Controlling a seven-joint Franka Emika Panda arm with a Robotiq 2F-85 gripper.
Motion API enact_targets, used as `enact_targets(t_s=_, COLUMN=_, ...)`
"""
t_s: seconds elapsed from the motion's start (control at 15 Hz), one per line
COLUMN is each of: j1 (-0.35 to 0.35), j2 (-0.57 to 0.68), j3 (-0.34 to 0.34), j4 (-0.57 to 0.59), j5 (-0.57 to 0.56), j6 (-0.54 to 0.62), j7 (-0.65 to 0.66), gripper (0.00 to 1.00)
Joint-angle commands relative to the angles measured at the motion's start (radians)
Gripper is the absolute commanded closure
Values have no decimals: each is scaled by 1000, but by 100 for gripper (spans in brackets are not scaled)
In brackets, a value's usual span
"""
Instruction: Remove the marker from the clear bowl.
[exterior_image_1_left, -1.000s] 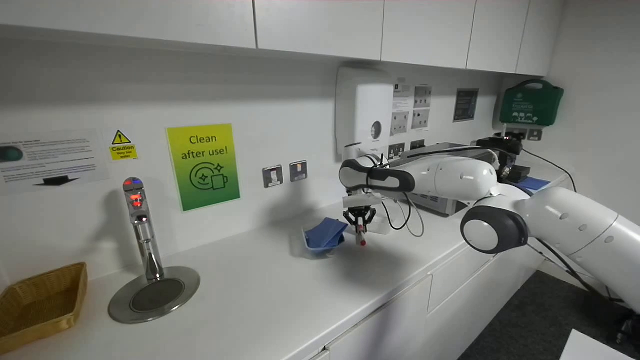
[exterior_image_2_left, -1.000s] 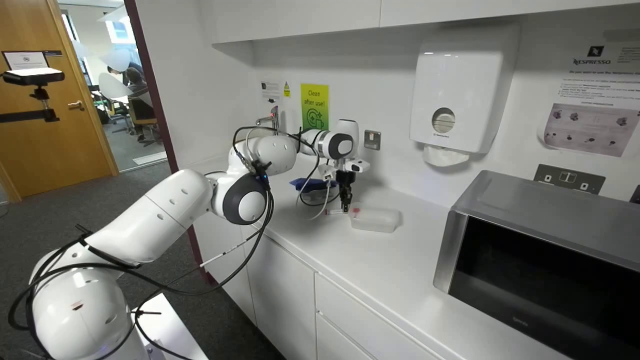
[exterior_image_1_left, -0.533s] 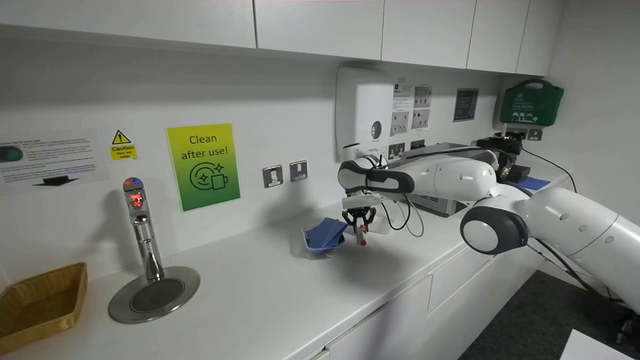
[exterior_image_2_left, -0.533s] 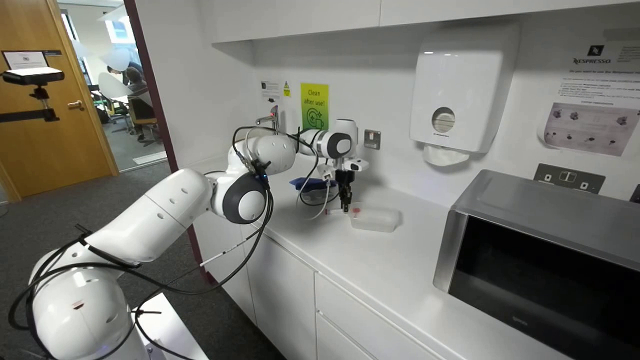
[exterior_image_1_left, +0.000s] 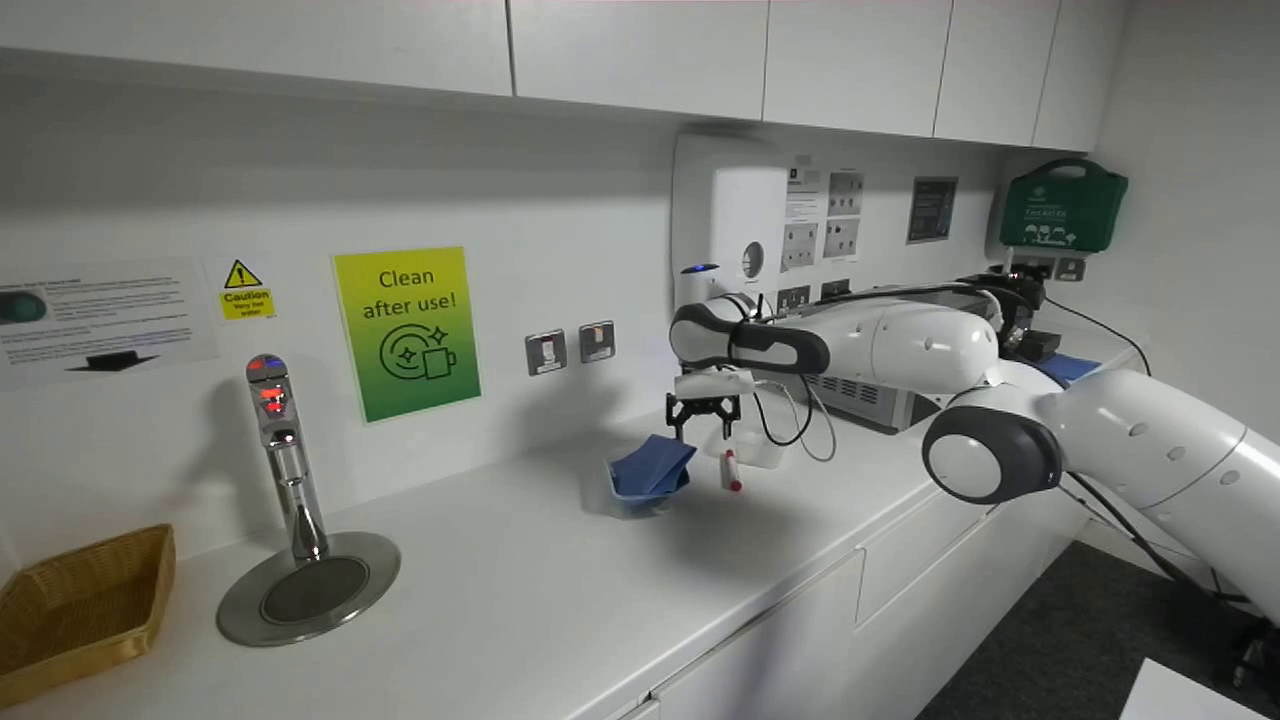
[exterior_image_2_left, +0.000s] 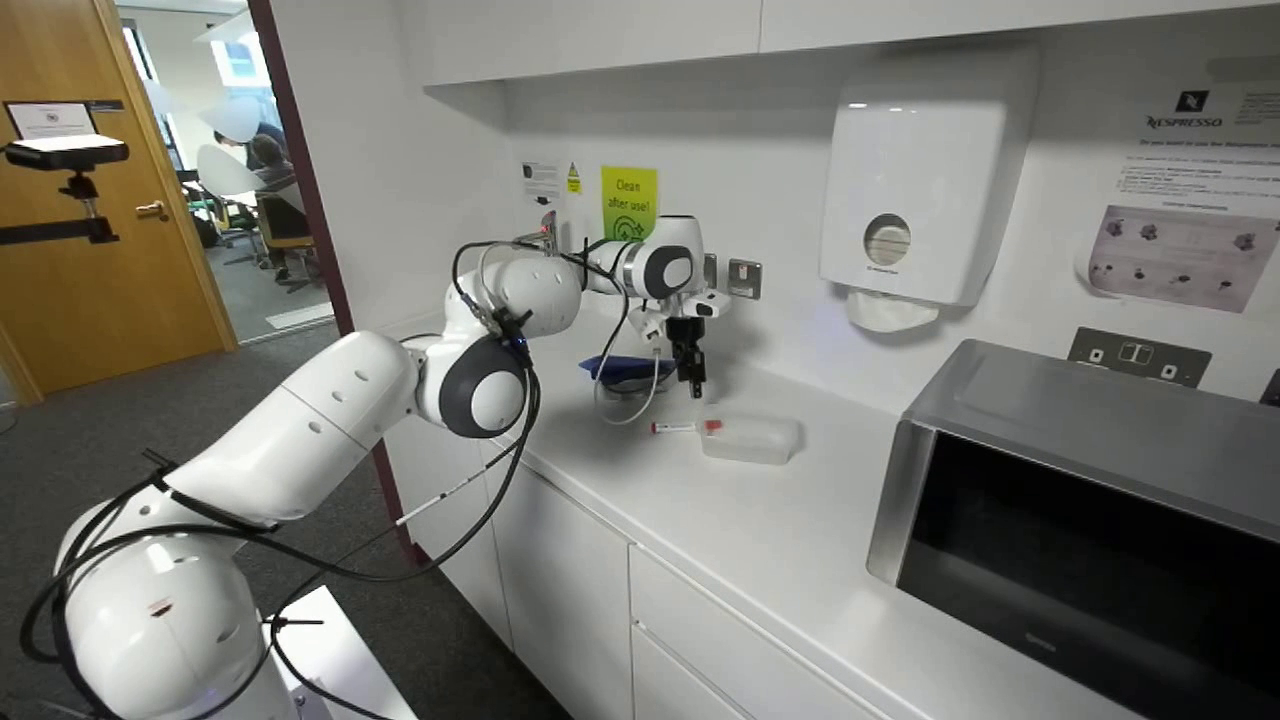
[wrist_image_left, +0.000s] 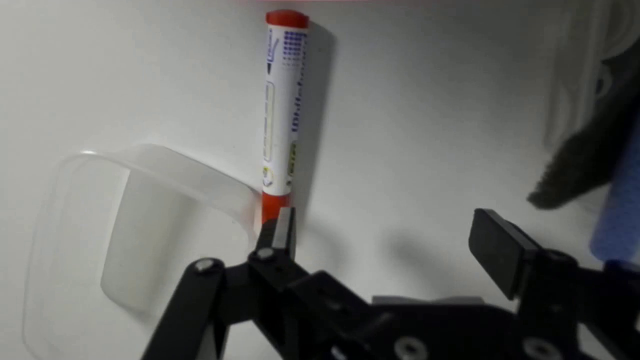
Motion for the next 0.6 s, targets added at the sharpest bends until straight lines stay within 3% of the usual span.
enact_targets(t_s=0.0, j1=6, j2=-77, j3=7, j4=-29, j5=1, j6=-16, j7=-41, gripper=0)
enact_targets(t_s=0.53, j1=17, j2=-142, j3=20, j4=-85, j5=2, j6=9, j7=-86, gripper=0)
